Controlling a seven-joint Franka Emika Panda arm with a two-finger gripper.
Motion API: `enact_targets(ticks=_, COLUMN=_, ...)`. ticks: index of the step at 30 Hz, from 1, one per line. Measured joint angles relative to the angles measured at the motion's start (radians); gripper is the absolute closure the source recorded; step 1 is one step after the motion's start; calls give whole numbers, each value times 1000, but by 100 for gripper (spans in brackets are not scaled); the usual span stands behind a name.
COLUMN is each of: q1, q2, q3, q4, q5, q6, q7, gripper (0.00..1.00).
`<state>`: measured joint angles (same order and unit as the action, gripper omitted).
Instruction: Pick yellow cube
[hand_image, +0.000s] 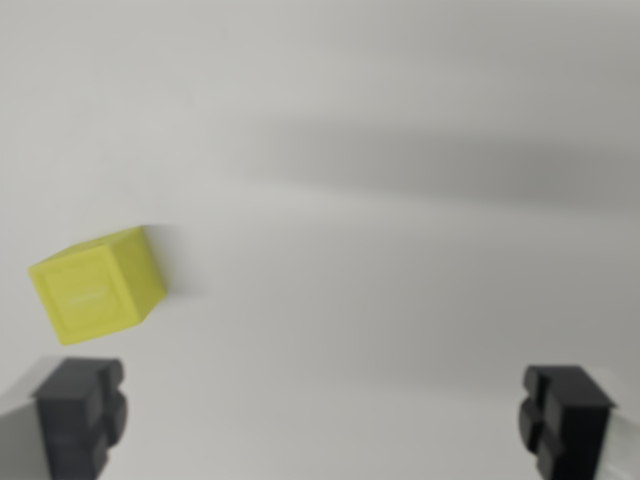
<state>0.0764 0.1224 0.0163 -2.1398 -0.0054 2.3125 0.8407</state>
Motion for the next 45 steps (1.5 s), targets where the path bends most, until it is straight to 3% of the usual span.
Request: enact_targets(ticks=45, q1=109, q2=91, q3=0, q4=-94, q5=-5, q6=165, q7=0, gripper=0)
